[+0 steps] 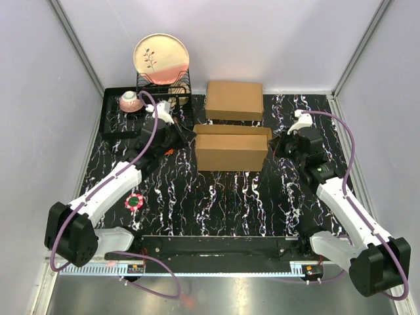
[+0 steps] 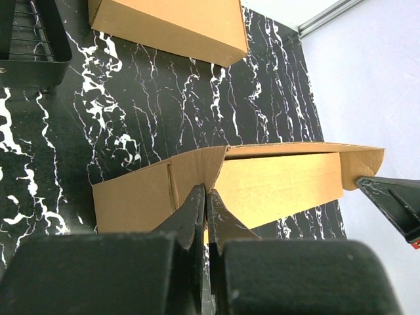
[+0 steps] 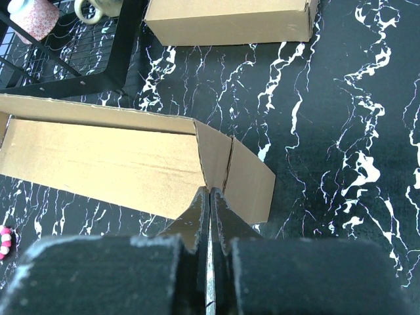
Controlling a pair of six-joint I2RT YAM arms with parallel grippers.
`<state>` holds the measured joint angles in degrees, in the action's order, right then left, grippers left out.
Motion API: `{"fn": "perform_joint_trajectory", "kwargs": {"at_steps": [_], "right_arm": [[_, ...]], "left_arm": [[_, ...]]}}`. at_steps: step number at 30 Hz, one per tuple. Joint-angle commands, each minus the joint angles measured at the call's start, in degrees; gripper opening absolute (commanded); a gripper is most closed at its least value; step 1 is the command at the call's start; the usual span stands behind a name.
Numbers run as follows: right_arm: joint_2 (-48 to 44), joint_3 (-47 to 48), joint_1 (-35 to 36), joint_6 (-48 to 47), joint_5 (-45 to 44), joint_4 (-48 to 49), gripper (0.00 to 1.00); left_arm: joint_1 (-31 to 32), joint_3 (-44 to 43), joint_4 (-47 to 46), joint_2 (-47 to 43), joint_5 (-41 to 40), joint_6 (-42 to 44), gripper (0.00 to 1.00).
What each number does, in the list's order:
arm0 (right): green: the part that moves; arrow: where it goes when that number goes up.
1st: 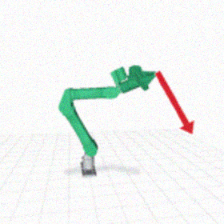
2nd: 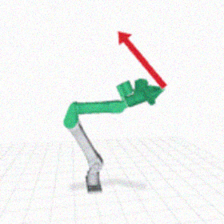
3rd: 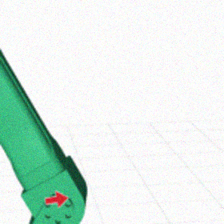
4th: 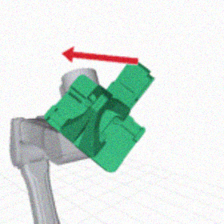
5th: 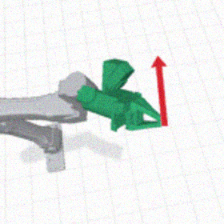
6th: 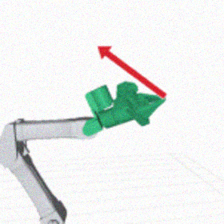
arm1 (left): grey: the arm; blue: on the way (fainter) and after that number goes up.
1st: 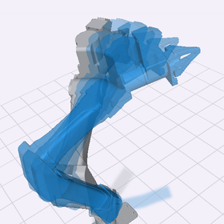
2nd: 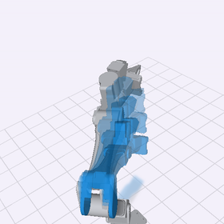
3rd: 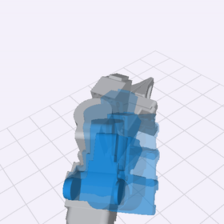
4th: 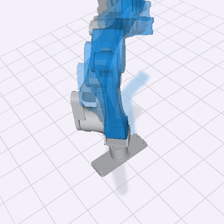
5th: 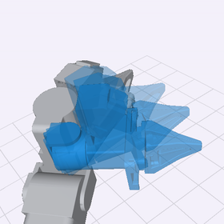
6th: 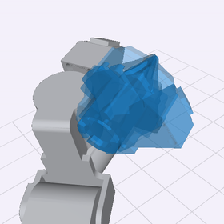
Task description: Fold the paper box
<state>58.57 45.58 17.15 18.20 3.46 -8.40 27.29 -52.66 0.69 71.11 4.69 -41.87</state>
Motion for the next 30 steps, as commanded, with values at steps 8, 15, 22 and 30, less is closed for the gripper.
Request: {"fn": "perform_joint_trajectory", "kwargs": {"at_steps": [8,15,22,30], "right_arm": [[0.85,0.03,1.13,-0.79,0.05,-4.08,0.0],[0.59,-0.58,1.13,-1.67,-0.91,-3.55,0.0],[0.5,-1.46,1.22,-2.29,-2.32,-3.28,0.0],[0.94,-2.34,1.22,-2.38,-2.93,-2.85,0.0]], "left_arm": [[0.57,3.97,-3.76,-0.97,-1.53,6.89,0.0],[0.57,5.73,-5.52,-0.54,-2.49,9.52,0.0],[0.66,8.01,-7.19,-0.62,-4.07,12.86,0.0],[0.75,9.68,-7.55,0.78,-3.72,12.34,0.0]]}}
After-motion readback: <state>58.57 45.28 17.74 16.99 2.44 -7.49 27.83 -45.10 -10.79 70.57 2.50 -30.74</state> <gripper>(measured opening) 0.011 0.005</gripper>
